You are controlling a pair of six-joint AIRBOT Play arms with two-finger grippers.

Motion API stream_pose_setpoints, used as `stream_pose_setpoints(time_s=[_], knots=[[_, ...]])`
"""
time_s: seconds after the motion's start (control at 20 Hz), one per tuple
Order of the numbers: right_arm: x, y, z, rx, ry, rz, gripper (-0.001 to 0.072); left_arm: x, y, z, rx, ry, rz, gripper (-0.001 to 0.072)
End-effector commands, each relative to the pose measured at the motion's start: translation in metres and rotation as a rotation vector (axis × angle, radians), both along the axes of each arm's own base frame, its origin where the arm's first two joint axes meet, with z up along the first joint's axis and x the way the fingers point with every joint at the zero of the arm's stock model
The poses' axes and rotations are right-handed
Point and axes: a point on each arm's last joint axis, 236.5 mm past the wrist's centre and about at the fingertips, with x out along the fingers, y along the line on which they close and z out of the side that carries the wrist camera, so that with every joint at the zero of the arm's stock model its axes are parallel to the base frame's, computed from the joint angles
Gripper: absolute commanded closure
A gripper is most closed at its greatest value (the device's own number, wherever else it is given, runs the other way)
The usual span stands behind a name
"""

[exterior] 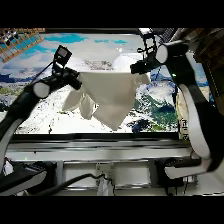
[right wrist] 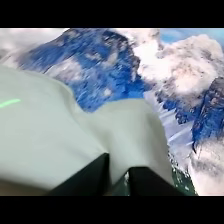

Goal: Fold the clothes and pants, and hang the long-sleeved shirts on hangers.

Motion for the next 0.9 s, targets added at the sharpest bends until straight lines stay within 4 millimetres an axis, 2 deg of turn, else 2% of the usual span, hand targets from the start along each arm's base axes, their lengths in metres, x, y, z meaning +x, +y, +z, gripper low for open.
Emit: stream_pose_setpoints(time_s=[0.0, 0.05, 0.1, 0.15, 0.2, 0.25, 0.3, 0.4, 0.5, 0.6, 0.65, 0.7, 0.85], knots=[[0.050, -0.053, -0.050, 0.179, 0.042, -0.341, 0.0258, 0.051, 0.023, -0.014, -0.359, 0.018, 0.331, 0.0157], [0.044, -0.059, -0.050, 0.217, 0.082, -0.354, 0.0298, 0.045, 0.019, -0.020, -0.413, 0.086, 0.327, 0.0093], [0.034, -0.063, -0.051, 0.213, 0.124, -0.316, 0.0336, 0.036, 0.012, -0.024, -0.414, 0.148, 0.276, 0.0096], [0.022, -0.068, -0.054, 0.175, 0.163, -0.262, 0.0339, 0.022, 0.006, -0.025, -0.419, 0.221, 0.217, 0.0117], [0.010, -0.073, -0.057, 0.128, 0.204, -0.207, 0.0366, 0.006, 0.003, -0.027, -0.407, 0.289, 0.152, 0.0230], [0.000, -0.076, -0.059, 0.095, 0.241, -0.175, 0.0368, -0.015, 0.001, -0.030, -0.374, 0.368, 0.076, 0.0411], [-0.006, -0.074, -0.060, 0.099, 0.259, -0.170, 0.0369, -0.037, 0.004, -0.035, -0.353, 0.454, 0.030, 0.0502], [-0.011, -0.062, -0.056, 0.143, 0.253, -0.160, 0.0378, -0.078, 0.020, -0.055, -0.313, 0.631, 0.049, 0.0502], [-0.022, -0.052, -0.054, 0.149, 0.264, -0.130, 0.0378, -0.114, 0.041, -0.082, -0.252, 0.721, 0.130, 0.0498], [-0.032, -0.044, -0.051, 0.154, 0.265, -0.107, 0.0379, -0.149, 0.044, -0.097, -0.292, 0.786, 0.179, 0.0466], [-0.037, -0.040, -0.049, 0.166, 0.262, -0.103, 0.0379, -0.164, 0.042, -0.103, -0.326, 0.813, 0.191, 0.0403], [-0.040, -0.038, -0.047, 0.177, 0.260, -0.099, 0.0379, -0.178, 0.040, -0.109, -0.354, 0.835, 0.199, 0.0359], [-0.046, -0.037, -0.043, 0.183, 0.250, -0.093, 0.0383, -0.195, 0.038, -0.128, -0.401, 0.867, 0.233, 0.0342]])
